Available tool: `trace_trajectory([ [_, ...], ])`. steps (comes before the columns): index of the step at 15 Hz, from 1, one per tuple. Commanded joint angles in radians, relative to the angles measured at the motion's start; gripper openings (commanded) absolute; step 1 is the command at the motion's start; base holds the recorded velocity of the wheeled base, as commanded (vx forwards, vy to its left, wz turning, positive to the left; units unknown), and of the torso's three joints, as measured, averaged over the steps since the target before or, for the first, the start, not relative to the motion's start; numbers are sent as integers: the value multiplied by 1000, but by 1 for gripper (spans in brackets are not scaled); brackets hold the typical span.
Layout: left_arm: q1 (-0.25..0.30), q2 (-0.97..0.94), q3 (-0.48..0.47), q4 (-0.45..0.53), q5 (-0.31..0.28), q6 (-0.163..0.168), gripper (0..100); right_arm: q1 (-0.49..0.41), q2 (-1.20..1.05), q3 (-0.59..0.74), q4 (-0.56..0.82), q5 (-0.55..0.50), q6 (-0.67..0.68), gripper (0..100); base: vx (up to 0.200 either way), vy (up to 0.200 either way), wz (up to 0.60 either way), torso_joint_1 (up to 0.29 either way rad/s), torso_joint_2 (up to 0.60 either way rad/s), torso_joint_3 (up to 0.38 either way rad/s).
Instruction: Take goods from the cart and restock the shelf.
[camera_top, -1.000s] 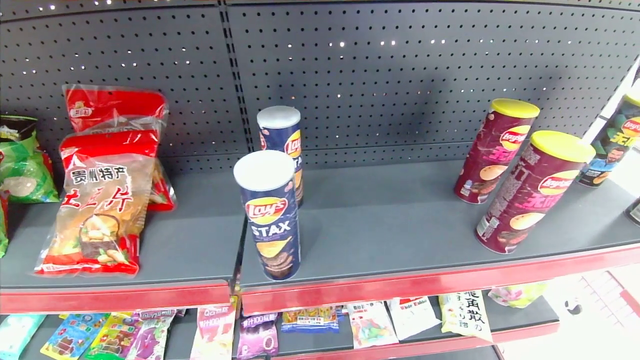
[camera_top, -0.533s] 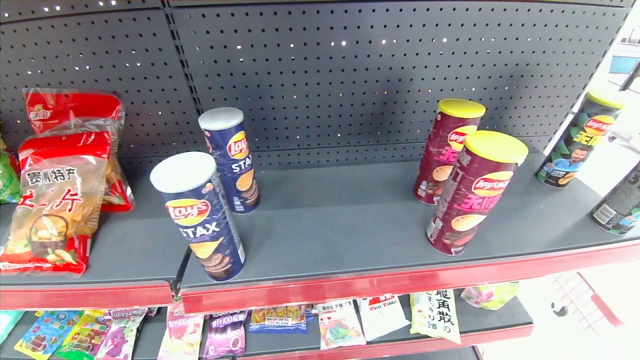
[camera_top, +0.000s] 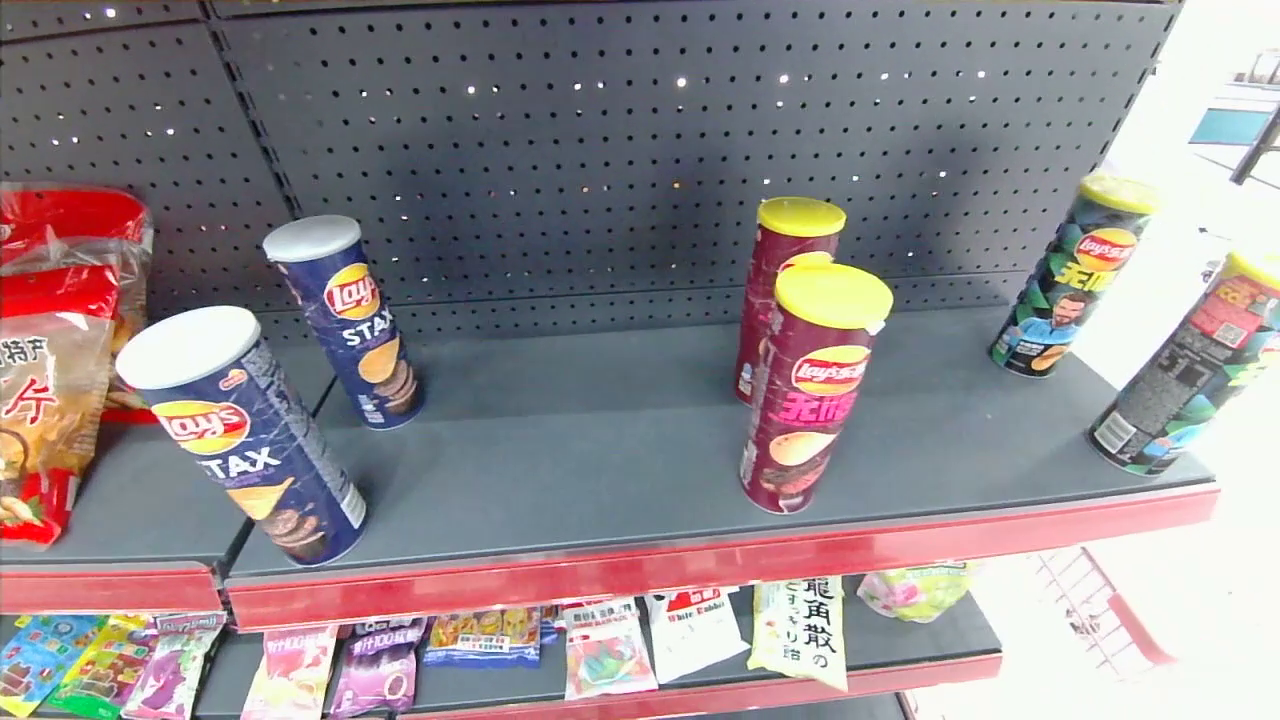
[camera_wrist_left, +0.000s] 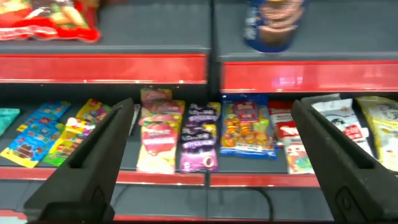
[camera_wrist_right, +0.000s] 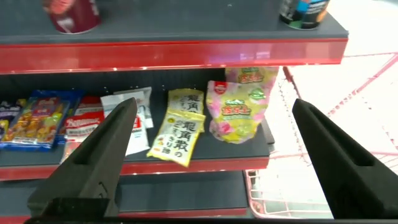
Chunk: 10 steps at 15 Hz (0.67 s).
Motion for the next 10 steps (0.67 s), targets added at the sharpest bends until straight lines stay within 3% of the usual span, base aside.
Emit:
trace_trajectory([
  [1,0,0,-1,0,-1,0,100,0,2,0,0,-1,0,100,0,-200,0,2,-2,7],
  [2,0,0,1,0,0,1,100,0,2,0,0,-1,0,100,0,-200,0,-2,-2,2],
  [10,0,2,-1,0,0,0,100,0,2,0,0,-13,0,100,0,0,0,0,0,0],
])
